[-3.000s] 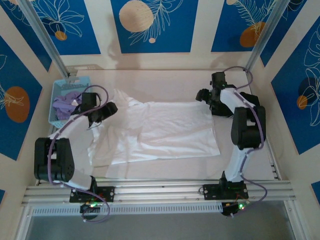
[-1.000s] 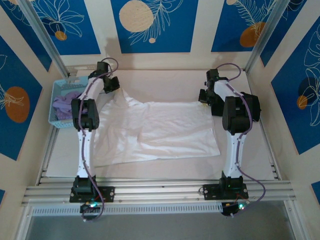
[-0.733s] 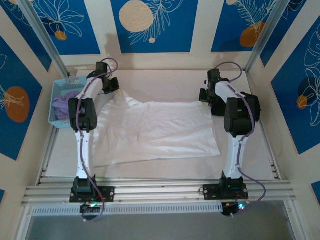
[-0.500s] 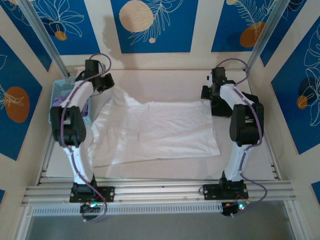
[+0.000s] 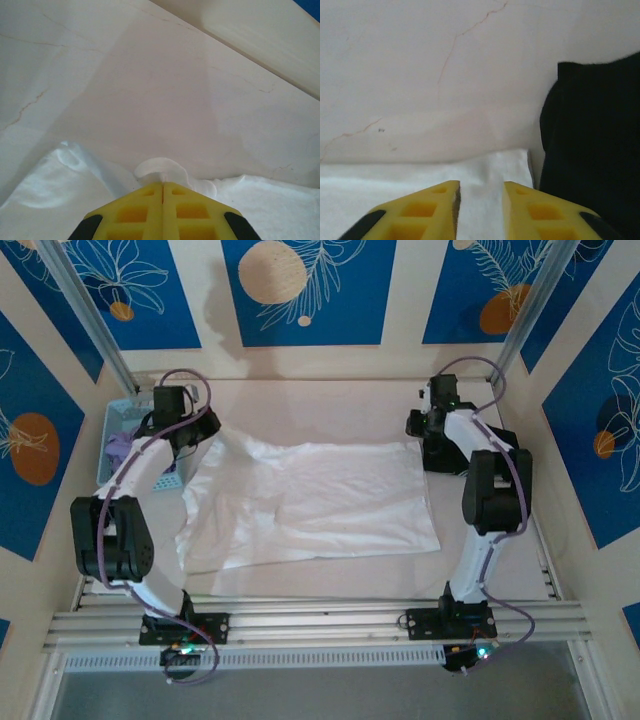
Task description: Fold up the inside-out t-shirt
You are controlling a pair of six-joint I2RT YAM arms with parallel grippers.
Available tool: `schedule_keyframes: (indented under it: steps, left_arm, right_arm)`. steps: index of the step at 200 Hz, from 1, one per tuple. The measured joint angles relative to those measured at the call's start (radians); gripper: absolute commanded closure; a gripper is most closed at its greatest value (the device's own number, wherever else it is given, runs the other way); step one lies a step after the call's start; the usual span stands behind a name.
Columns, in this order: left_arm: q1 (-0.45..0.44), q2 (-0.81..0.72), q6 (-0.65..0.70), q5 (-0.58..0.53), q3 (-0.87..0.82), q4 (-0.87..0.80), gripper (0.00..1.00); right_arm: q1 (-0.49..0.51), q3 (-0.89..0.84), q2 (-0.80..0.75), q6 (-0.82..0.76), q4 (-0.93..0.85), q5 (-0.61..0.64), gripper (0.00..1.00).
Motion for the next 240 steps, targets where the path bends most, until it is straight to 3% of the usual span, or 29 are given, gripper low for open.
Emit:
schedule_keyframes:
  steps: [56,135,202,240]
  left_arm:
    - [0.0,0.072,0.0,0.0,0.021,0.004,1.0]
    - [0.0,0.079,0.001,0.001,0.048,0.014,1.0]
    - [0.0,0.082,0.001,0.001,0.049,0.018,1.0]
    - [0.0,0.091,0.002,0.004,0.051,0.014,1.0]
  right_arm:
    - [0.014,0.161,0.179,0.001,-0.13,0.07,0.6]
    - [0.013,0.235,0.26,0.001,-0.244,0.127,0.59]
    - [0.011,0.306,0.308,-0.008,-0.294,0.123,0.91]
    - [0.011,0.314,0.31,-0.031,-0.288,0.122,0.97]
